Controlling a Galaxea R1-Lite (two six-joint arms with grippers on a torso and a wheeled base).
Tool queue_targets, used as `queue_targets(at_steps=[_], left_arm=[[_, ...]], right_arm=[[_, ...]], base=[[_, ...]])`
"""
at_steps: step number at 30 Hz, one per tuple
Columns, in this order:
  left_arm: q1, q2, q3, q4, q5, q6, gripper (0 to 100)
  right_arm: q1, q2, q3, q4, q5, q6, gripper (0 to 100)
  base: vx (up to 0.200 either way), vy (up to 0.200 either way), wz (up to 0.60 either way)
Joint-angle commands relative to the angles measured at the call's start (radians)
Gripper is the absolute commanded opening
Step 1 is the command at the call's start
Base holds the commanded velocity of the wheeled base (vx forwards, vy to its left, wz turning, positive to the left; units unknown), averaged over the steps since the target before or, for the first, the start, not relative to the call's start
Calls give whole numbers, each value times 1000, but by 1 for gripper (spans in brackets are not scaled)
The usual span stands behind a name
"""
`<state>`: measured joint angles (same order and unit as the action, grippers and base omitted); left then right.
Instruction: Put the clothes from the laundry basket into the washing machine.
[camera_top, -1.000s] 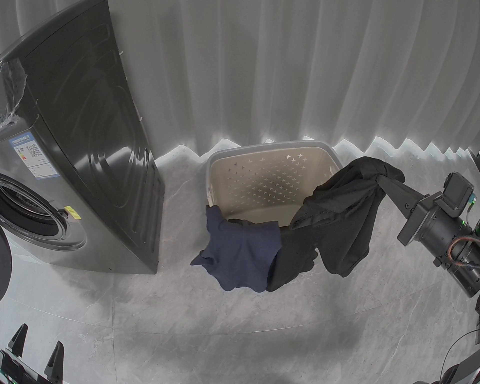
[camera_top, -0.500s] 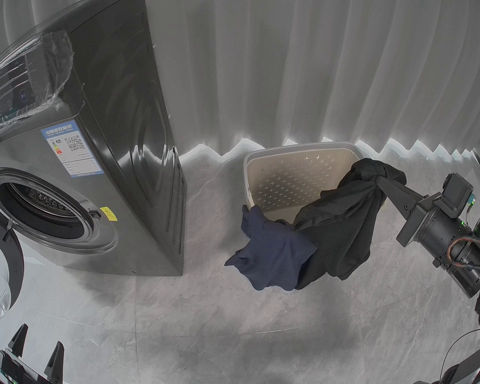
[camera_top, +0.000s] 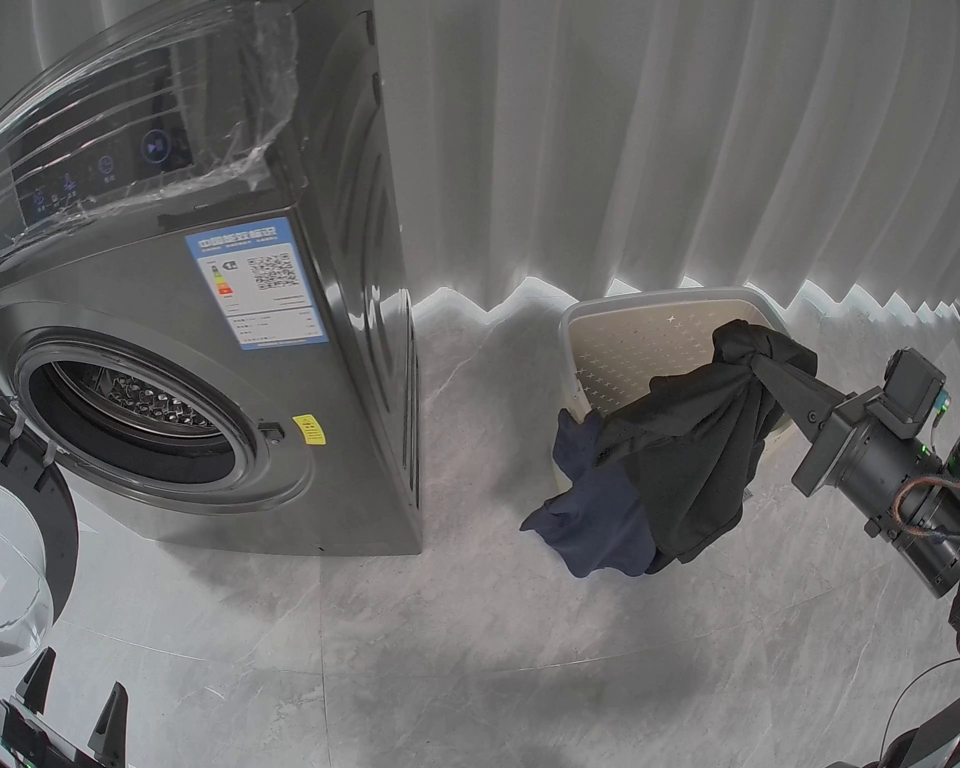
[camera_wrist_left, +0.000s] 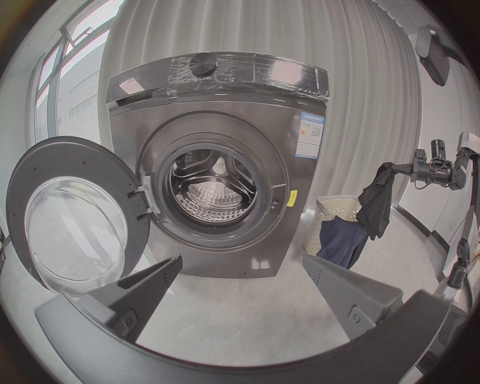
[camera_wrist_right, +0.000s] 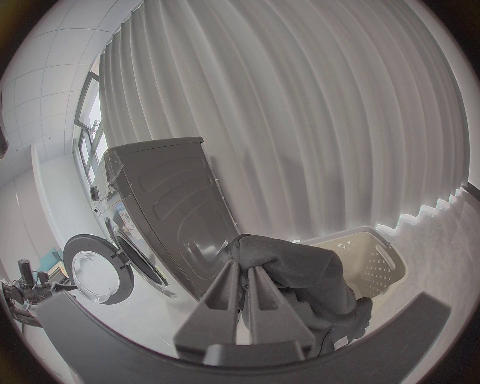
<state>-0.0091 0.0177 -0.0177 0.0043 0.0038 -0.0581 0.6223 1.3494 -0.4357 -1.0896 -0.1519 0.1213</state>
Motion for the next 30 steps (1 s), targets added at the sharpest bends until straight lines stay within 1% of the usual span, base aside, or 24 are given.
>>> queue_targets(at_steps=[1, 5, 11, 26, 29, 30], left_arm=[[0, -15, 18, 0, 1, 0, 100], [0, -15, 16, -1, 1, 0, 100], [0, -15, 18, 0, 1, 1, 100], [0, -15, 18, -1, 1, 1, 100], [0, -15, 18, 0, 1, 1, 100], [0, -15, 18, 0, 1, 3, 100]], right_arm=[[0, 5, 2, -1, 0, 0, 0], [0, 7, 5, -1, 0, 0, 0], [0, 7, 6, -1, 0, 0, 0], [0, 8, 8, 0, 0, 0, 0], [0, 8, 8, 0, 0, 0, 0], [0, 8, 11, 0, 0, 0, 0]], base=[[0, 200, 0], [0, 200, 0], [0, 0, 0], [-200, 0, 0], [0, 0, 0], [0, 200, 0]])
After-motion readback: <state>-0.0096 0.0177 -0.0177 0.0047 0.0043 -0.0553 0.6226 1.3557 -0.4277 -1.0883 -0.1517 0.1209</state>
